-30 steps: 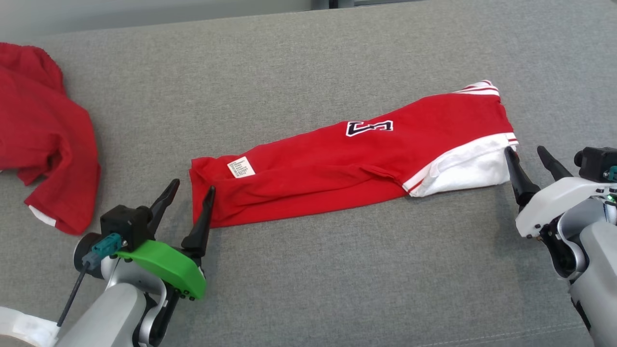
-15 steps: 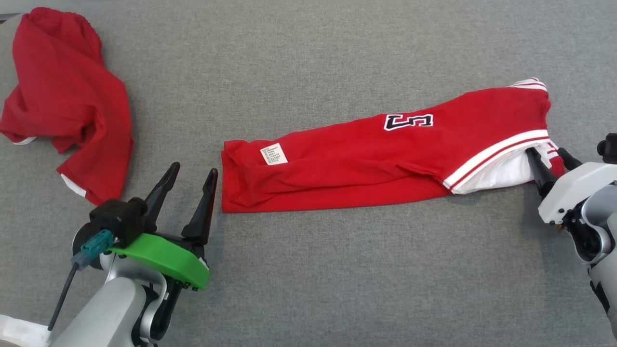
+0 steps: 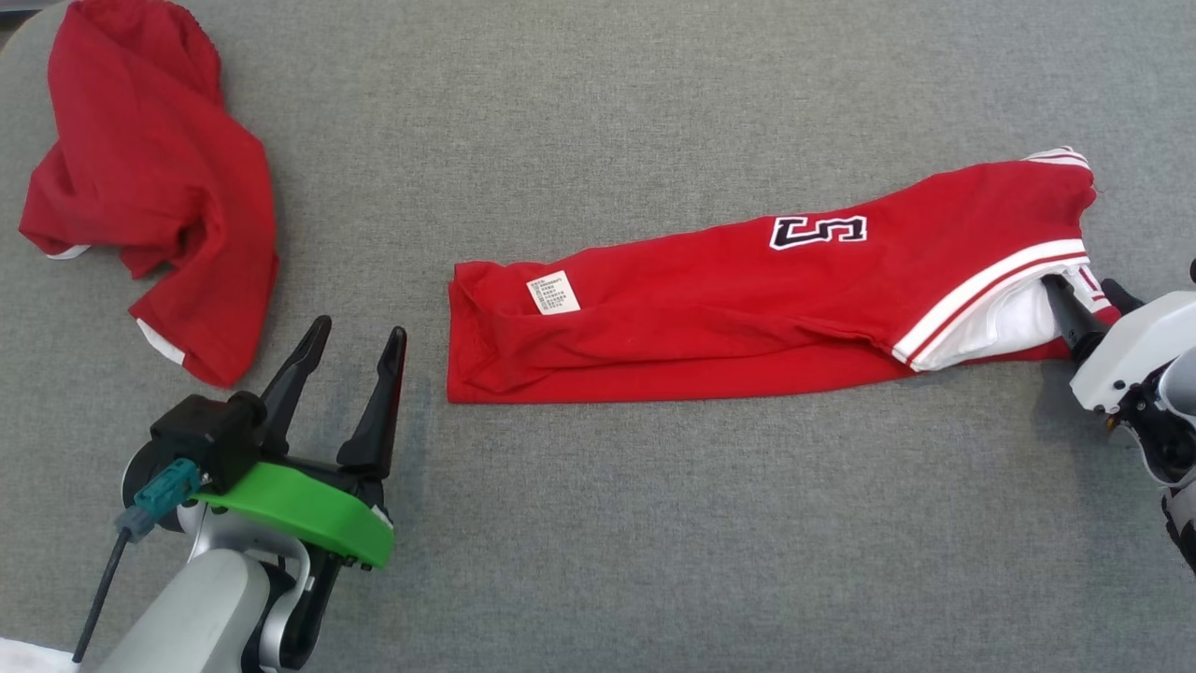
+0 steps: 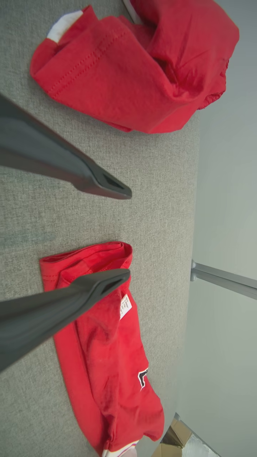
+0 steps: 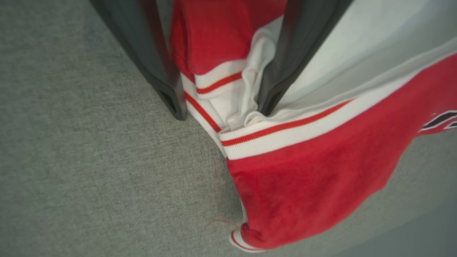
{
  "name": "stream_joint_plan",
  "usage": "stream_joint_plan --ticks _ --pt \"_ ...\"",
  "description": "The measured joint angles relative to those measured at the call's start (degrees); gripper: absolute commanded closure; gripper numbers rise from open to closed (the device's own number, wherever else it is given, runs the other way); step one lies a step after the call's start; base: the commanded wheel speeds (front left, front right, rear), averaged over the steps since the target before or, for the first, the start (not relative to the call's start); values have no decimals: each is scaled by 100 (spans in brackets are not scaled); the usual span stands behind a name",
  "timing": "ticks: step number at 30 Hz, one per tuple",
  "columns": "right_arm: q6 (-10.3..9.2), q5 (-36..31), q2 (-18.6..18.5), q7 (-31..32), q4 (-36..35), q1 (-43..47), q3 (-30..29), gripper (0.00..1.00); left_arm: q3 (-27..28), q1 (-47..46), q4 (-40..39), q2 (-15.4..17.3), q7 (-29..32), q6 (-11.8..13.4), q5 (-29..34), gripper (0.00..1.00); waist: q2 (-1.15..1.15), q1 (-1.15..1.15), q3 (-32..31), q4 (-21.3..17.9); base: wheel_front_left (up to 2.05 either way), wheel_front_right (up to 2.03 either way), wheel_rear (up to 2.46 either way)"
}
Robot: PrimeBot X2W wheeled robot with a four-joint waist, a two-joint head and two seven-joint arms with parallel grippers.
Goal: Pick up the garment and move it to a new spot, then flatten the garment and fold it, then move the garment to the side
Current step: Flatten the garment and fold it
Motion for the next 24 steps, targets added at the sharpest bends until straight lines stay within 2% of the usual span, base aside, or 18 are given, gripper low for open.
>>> stream_joint_plan --ticks 8,13,14,15,16,19,24 --pt "134 94 -277 782 68 -258 207 0 47 25 -165 10 21 1 0 0 0 0 31 -5 0 0 0" --pt "172 476 -286 1313 169 -333 186 0 13 41 -242 -11 100 3 -8 0 0 0 21 28 0 0 0" --pt "174 575 -283 1425 172 -336 171 24 18 47 -249 -16 104 3 -8 0 0 0 14 44 0 0 0" --pt "172 725 -269 1629 168 -354 174 53 38 67 -261 -13 127 4 -9 0 0 0 -7 61 0 0 0" --pt "172 808 -269 1707 165 -354 171 100 49 80 -263 -11 127 11 -10 0 0 0 -21 68 0 0 0" --pt "174 1093 -194 1989 79 -355 140 100 135 140 -286 11 127 12 -16 0 0 0 -45 78 0 0 0" --pt "223 1679 210 2196 -115 -366 -49 100 333 190 -279 71 126 18 -67 0 0 0 -94 30 0 0 0"
